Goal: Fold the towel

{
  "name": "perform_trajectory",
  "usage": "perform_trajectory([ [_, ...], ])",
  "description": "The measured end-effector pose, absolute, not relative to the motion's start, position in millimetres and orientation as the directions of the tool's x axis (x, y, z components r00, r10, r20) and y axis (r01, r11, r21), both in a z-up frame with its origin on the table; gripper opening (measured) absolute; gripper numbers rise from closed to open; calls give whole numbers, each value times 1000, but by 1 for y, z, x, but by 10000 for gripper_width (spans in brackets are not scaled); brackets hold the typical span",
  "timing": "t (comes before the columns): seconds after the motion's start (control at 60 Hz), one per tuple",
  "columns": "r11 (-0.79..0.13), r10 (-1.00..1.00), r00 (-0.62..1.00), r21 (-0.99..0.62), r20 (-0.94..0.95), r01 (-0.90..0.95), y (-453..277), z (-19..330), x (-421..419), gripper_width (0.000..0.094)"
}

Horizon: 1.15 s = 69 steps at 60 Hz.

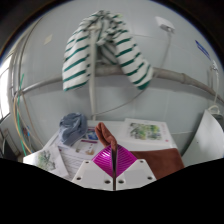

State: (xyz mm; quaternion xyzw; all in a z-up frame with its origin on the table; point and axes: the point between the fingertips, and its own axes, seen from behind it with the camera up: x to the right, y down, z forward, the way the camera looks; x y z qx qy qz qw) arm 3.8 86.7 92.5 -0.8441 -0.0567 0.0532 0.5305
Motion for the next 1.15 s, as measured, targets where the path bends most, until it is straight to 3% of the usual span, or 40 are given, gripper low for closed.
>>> perform_trajectory([
  [0.133, -416, -16, 1000, -909, 18, 10, 88, 107, 128, 15],
  [0.35, -620, -98, 992, -785, 80, 2, 81, -1, 230, 21],
  [0.4, -577, -87, 992, -817, 86, 20, 88, 2, 233, 33],
  [0.5, -590, -104, 991, -808, 89, 11, 85, 4, 233, 49],
  [0.533, -602, -118, 989, -798, 92, 3, 81, 4, 234, 154],
  [0.65, -589, -171, 970, -807, 171, 39, 58, 36, 248, 858],
  [0.7, -571, -167, 972, -820, 165, 41, 40, 53, 242, 815],
  [0.85, -527, -155, 987, -849, 43, -46, -37, 92, 195, 852],
  [1.0, -534, -103, 993, -839, -55, -102, -118, 103, 137, 849],
  [1.15, -528, -73, 997, -847, -23, -59, -171, 110, 114, 846],
])
